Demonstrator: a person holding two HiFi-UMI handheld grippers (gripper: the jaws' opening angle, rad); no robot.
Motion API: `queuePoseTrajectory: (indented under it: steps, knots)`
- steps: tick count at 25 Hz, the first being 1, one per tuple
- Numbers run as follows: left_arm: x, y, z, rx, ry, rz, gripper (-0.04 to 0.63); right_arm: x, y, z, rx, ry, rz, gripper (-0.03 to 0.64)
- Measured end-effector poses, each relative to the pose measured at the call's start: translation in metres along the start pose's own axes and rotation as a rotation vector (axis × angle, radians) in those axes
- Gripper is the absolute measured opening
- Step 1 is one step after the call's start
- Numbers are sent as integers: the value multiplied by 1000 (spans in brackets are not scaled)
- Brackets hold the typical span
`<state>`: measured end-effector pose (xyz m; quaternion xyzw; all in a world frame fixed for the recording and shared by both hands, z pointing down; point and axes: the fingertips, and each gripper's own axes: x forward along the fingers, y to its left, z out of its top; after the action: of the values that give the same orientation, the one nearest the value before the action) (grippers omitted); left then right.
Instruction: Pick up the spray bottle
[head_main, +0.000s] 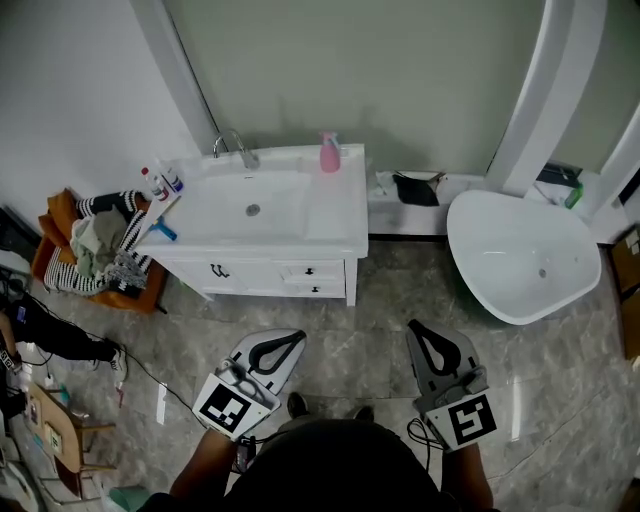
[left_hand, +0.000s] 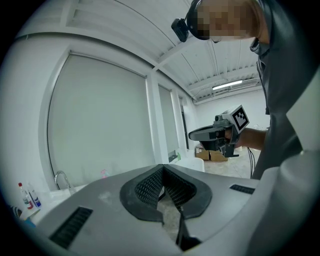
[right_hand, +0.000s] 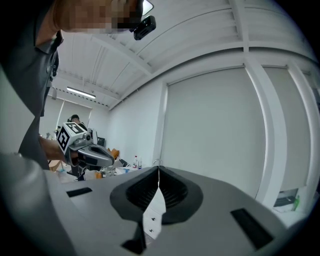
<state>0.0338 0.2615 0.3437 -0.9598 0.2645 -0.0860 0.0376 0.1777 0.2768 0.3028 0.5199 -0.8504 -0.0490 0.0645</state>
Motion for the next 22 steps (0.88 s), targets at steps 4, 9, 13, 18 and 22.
queuePoseTrajectory:
  steps: [4,9,13,18,22]
  knots:
    - [-26,26,-3,-15,-16,-14,5,20,30,10,-9,14,-14,9]
    - [-53,59,-18,-27,-18,-41,3,50,64,17,-17,28,-38,9]
    - [-73,85,-28,-32,-27,-63,3,71,88,17,-21,50,-60,9]
    - [-90,111,-35,-22,-40,-86,5,94,110,20,-27,57,-87,9]
    - [-94,130,-39,-18,-47,-97,3,112,118,21,-32,69,-95,9]
